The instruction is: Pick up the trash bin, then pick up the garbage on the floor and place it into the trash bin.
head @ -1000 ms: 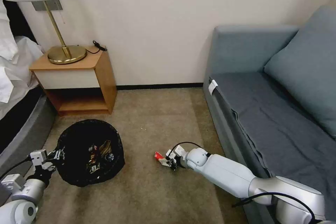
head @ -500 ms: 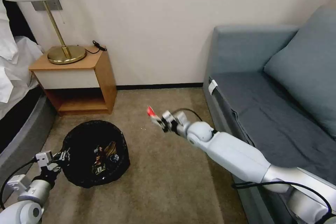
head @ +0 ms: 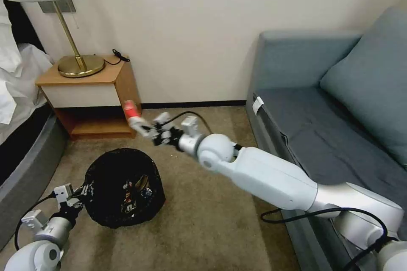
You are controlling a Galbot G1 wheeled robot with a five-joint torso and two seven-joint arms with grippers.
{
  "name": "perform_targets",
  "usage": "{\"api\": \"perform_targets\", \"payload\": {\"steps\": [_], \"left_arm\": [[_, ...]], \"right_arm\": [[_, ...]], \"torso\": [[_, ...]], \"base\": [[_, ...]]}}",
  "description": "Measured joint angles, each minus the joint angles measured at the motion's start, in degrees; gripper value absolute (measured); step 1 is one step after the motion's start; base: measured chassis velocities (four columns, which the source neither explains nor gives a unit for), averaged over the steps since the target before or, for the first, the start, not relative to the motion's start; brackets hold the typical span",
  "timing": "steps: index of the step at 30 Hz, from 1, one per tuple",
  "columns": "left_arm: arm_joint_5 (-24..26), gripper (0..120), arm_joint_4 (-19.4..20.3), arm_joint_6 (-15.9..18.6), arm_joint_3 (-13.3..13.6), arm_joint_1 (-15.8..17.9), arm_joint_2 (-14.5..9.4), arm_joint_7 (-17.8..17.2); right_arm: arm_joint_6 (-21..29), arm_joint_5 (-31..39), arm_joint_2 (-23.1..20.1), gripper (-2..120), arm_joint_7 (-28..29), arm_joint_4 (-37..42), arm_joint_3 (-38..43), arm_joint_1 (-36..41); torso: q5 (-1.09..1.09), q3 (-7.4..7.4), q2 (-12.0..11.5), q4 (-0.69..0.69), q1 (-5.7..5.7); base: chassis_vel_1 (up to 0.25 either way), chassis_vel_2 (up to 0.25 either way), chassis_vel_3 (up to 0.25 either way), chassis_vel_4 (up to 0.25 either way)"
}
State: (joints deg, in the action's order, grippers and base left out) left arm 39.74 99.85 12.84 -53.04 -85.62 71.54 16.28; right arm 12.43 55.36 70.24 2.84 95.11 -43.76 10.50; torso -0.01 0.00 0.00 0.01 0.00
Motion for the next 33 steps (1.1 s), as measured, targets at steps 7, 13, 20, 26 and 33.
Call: {"api": "perform_targets", "payload": {"steps": [7, 13, 20, 26, 33], "left_arm": [[1.1, 5, -0.7, 0.8, 0.6, 0.8, 0.1, -0.4], [1.3, 5, -0.1, 1.5, 0.7, 1.0, 0.6, -0.3], [1.7, 5, -0.3, 1.8, 0.6, 0.7, 1.2, 0.5], [2.3, 5, 0.3, 2.2, 0.2, 0.1, 1.4, 1.6], [3.3, 5, 1.2, 3.3, -0.1, -0.8, 1.8, 2.7]], "right_arm": [[-0.2, -0.3, -0.5, 0, -0.5, 3.3, -7.7, 0.1], [-0.2, -2.5, 1.0, 0, 0.0, 1.0, -11.0, 2.5], [-0.3, -5.5, 2.3, 0, 0.3, -3.1, -12.5, 4.2], [-0.2, -8.2, 2.0, 7, 1.5, -4.0, -12.6, 5.3], [0.1, -9.6, 1.7, 34, 2.2, -4.3, -12.2, 6.5]], "torso": [[0.00, 0.00, 0.0, -0.01, 0.00], [0.01, 0.00, 0.0, -0.01, 0.00], [0.01, 0.00, 0.0, -0.01, 0.00], [0.01, 0.00, 0.0, -0.02, 0.00], [0.01, 0.00, 0.0, -0.01, 0.00]], "base": [[0.000, 0.000, 0.000, 0.000], [0.000, 0.000, 0.000, 0.000], [0.000, 0.000, 0.000, 0.000], [0.000, 0.000, 0.000, 0.000], [0.000, 0.000, 0.000, 0.000]]}}
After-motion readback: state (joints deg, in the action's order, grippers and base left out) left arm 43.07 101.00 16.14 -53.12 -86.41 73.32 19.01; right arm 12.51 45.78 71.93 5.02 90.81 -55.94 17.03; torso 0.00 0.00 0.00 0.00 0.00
